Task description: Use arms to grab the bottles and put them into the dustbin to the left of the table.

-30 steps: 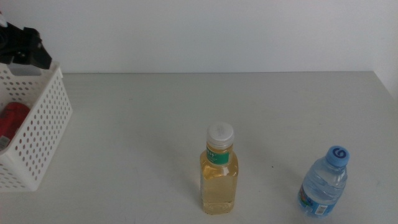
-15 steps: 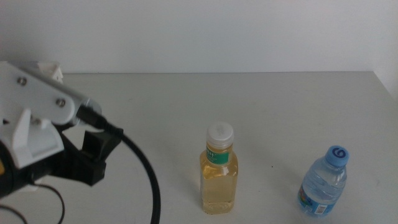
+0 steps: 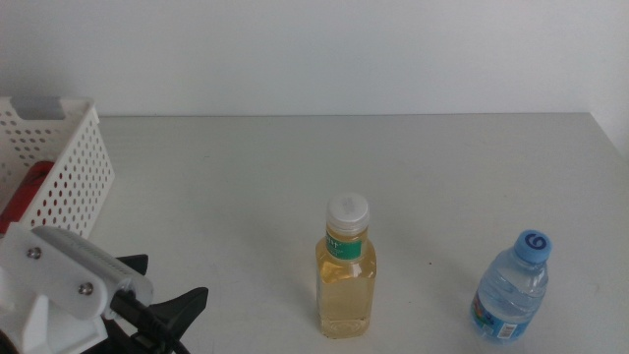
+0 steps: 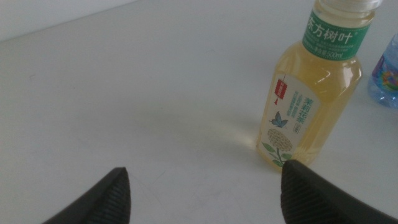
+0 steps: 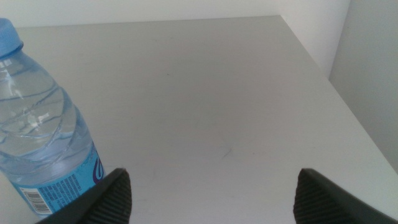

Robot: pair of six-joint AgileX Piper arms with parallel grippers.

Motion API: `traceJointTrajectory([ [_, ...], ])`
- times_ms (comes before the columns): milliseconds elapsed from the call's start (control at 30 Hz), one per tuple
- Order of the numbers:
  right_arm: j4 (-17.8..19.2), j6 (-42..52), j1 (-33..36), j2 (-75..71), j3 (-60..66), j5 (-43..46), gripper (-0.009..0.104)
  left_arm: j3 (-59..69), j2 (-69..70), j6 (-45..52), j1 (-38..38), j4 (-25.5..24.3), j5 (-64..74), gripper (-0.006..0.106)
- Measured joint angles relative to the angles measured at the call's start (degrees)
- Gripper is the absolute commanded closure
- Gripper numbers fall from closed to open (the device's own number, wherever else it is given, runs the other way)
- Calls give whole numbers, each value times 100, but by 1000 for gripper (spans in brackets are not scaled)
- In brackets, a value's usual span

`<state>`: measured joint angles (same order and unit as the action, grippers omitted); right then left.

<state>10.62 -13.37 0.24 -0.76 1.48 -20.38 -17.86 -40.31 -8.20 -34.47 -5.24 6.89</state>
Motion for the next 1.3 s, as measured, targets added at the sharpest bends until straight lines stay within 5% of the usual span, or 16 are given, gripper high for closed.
traceJointTrajectory([
  [167, 0, 0, 0, 0, 0, 0, 28, 0, 0, -9, 0, -13, -171, 20],
  [333, 0, 0, 0, 0, 0, 0, 28, 100, 0, -9, -115, -90, -420, 7],
  [767, 0, 0, 0, 0, 0, 0, 28, 1501, -241, -9, -508, -604, -2998, 7],
  [1300, 0, 0, 0, 0, 0, 0, 28, 1307, -3168, -232, -508, -989, -5833, 7],
])
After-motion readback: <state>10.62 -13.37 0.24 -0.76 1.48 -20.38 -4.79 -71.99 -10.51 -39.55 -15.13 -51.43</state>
